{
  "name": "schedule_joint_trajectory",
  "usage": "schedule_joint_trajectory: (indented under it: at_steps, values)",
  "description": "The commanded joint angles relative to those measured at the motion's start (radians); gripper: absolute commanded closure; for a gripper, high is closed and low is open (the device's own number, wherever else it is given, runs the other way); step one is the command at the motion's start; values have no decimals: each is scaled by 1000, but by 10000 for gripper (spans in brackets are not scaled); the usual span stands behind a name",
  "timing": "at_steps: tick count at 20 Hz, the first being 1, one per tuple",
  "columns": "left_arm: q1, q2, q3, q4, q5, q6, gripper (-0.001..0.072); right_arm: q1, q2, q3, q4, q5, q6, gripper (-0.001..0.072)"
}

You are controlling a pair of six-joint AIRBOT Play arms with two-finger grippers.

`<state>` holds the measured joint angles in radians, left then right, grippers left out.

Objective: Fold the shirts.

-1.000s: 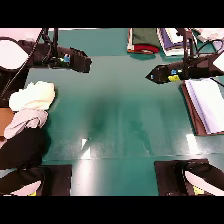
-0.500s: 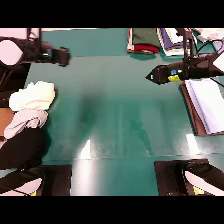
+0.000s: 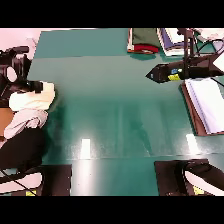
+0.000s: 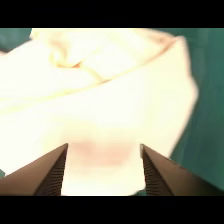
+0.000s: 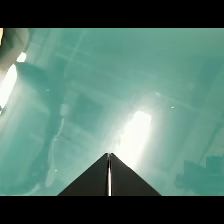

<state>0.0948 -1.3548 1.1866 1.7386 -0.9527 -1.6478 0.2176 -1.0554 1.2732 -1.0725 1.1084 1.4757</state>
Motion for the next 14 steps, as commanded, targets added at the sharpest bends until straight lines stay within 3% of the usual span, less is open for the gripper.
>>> schedule_joint_trajectory:
  at_steps: [1, 2, 3, 4, 8, 10, 14]
  values:
    - [44, -24, -43, 7, 23, -2, 172, 0, 0, 1, 0, -18, 0, 692]
    - [44, -18, -37, 7, 23, -2, 254, 0, 0, 1, 0, -20, 0, 692]
    - [44, -10, -21, 8, 18, 0, 575, 0, 0, 2, 0, -25, 0, 692]
    - [44, 1, -2, 8, 17, 3, 680, 0, 0, 8, 0, -29, 0, 692]
    - [34, 142, 155, 6, 10, 18, 686, -1, 0, 129, 0, -18, 0, 692]
    - [-4, 254, 283, 1, 5, 77, 687, -3, 0, 239, -3, -9, 0, 692]
    - [-195, 428, 531, 0, -61, 169, 687, -24, 0, 443, -3, -6, 0, 692]
